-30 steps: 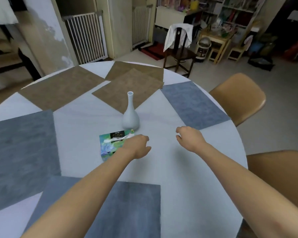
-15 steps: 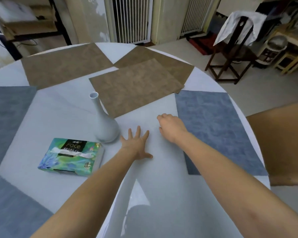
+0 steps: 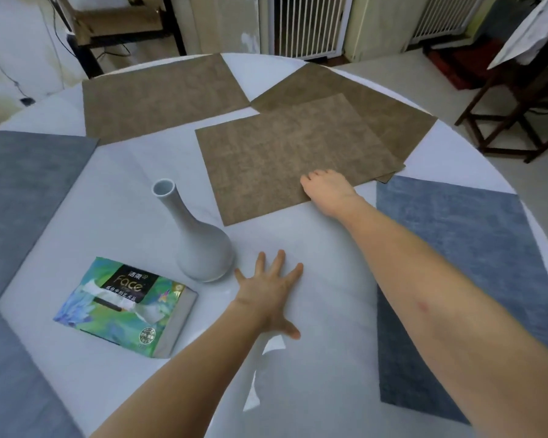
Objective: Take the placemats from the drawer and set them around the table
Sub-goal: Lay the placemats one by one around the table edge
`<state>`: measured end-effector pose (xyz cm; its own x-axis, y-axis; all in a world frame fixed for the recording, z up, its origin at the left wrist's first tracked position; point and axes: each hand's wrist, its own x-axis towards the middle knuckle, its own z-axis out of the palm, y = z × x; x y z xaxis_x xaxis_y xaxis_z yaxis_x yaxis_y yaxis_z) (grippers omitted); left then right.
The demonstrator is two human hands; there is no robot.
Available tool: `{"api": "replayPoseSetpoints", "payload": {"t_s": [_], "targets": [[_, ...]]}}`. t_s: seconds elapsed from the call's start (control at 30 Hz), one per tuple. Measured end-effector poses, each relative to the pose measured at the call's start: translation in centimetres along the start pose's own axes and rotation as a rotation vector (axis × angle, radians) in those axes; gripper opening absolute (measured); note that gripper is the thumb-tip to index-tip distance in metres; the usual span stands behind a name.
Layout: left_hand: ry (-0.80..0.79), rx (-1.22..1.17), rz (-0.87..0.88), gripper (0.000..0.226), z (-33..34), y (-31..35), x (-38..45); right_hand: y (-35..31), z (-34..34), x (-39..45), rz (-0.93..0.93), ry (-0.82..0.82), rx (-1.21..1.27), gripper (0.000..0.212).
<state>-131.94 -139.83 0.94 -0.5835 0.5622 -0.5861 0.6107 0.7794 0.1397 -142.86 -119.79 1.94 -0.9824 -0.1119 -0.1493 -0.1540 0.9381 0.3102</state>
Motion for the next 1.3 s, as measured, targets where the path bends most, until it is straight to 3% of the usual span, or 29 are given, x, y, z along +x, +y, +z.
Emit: {"api": "replayPoseSetpoints", "payload": {"t_s": [0.4, 0.47, 0.53, 0.6, 0.63, 0.7, 0.77, 0.9, 1.0, 1.1, 1.2, 1.3], "targets": [[-0.016, 0.007, -0.006, 0.121, -0.1, -0.1, -0.1, -0.4, -2.2, -0.6, 0.092, -0.052, 0.088, 0.027], [-0.032, 0.007, -0.004, 0.120, -0.1, -0.2, -0.2, 0.4, -3.4, -1.7, 0.069, 0.036, -0.062, 0.014], [-0.064, 0.005, -0.019, 0.120, -0.2, -0.2, -0.5, 1.8, -4.5, -3.7, 0.091, 0.049, -0.172, 0.018], [-0.095, 0.042, -0.042, 0.115, -0.5, 0.3, -0.5, 3.3, -3.8, -5.4, 0.123, 0.087, -0.203, 0.009], [-0.063, 0.069, -0.025, 0.102, -0.9, 1.2, -1.1, 3.7, -4.0, -7.0, 0.147, 0.113, -0.222, 0.022], [0.144, 0.097, 0.073, 0.054, -1.9, 3.8, -2.4, 4.8, -5.3, -9.9, 0.185, 0.183, -0.279, 0.037], [0.410, 0.093, 0.200, 0.028, -3.2, 6.5, -4.3, 5.3, -6.9, -12.9, 0.212, 0.199, -0.255, 0.028], [0.958, 0.154, 0.459, 0.054, -6.2, 9.4, -8.5, 5.3, -10.9, -19.4, 0.289, 0.246, -0.179, 0.037], [1.113, 0.213, 0.403, 0.075, -8.3, 10.8, -12.2, 4.3, -14.0, -24.5, 0.281, 0.311, -0.172, 0.042], [1.020, 0.162, 0.178, 0.076, -9.8, 13.0, -17.3, 2.7, -16.6, -30.0, 0.294, 0.365, -0.244, 0.044], [0.792, 0.146, 0.066, 0.047, -10.1, 13.9, -22.4, 0.5, -19.0, -36.0, 0.309, 0.393, -0.268, 0.029], [0.725, 0.181, 0.064, 0.029, -8.1, 12.9, -27.2, -2.4, -21.6, -41.5, 0.243, 0.321, -0.217, 0.024]]}}
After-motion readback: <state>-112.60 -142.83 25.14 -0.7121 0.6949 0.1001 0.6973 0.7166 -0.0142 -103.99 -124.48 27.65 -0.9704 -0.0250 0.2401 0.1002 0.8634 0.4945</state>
